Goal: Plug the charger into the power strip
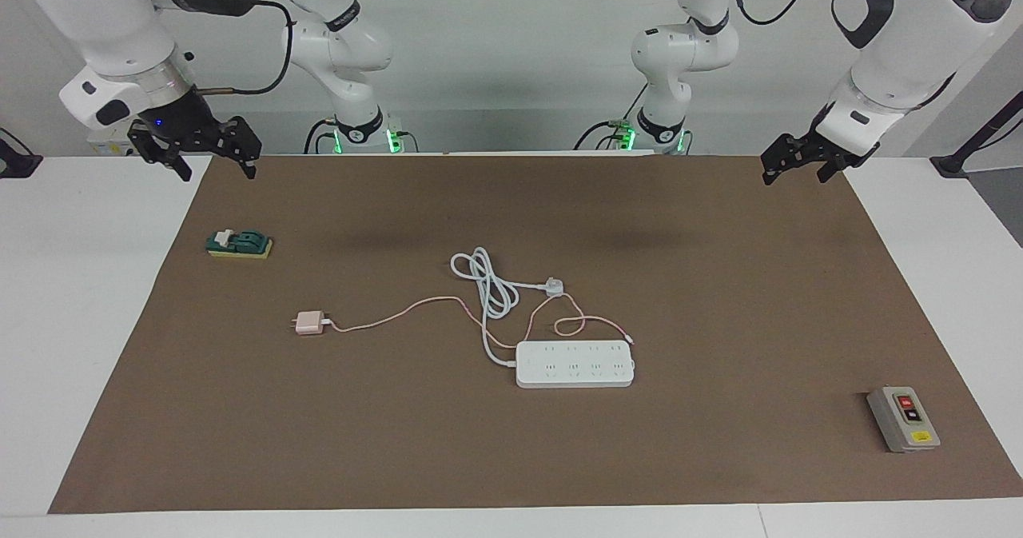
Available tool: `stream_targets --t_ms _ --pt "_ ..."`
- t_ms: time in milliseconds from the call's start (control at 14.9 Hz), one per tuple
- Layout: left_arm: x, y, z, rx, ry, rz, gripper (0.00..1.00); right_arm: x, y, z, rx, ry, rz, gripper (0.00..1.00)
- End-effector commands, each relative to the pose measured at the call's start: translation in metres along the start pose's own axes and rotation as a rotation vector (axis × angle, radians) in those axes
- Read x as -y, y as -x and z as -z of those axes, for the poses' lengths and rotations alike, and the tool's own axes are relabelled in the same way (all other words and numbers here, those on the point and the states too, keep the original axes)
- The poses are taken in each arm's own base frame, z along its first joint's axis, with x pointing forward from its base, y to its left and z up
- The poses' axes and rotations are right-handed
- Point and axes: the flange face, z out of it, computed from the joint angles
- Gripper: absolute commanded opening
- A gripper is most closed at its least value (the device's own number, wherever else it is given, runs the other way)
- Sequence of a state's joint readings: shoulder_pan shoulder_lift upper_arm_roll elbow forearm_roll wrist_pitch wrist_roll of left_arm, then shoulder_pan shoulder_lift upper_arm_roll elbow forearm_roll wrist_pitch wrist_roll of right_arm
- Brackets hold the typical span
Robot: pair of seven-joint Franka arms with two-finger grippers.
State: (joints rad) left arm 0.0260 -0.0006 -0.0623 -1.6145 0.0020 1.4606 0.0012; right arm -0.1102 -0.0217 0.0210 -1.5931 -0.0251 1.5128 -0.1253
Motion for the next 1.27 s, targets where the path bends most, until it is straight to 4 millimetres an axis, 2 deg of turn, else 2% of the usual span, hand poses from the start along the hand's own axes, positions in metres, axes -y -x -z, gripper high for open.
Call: stream_targets --t_ms 0,134,335,536,938,1206 --pt "0.001 0.004 0.004 -0.011 -0.001 0.001 1.00 0.000 -0.001 0.003 -0.013 0.009 0.003 1.00" --pt "0.001 0.004 0.004 -0.011 -0.001 0.001 1.00 0.001 -0.002 0.003 -0.015 0.008 0.003 1.00" --pt "0.001 0.004 0.004 -0.011 -0.001 0.001 1.00 -0.008 0.001 0.003 -0.012 0.005 -0.007 1.00" --pt "0.001 0.004 0.004 -0.011 -0.001 0.001 1.00 -0.001 0.003 0.001 0.003 0.002 -0.001 1.00" --pt "0.001 0.004 0.004 -0.011 -0.001 0.001 1.00 -0.005 0.007 -0.008 0.016 -0.012 -0.015 1.00" --pt "0.001 0.004 0.004 -0.011 -0.001 0.001 1.00 -0.006 -0.004 -0.026 0.030 -0.147 -0.346 1.00"
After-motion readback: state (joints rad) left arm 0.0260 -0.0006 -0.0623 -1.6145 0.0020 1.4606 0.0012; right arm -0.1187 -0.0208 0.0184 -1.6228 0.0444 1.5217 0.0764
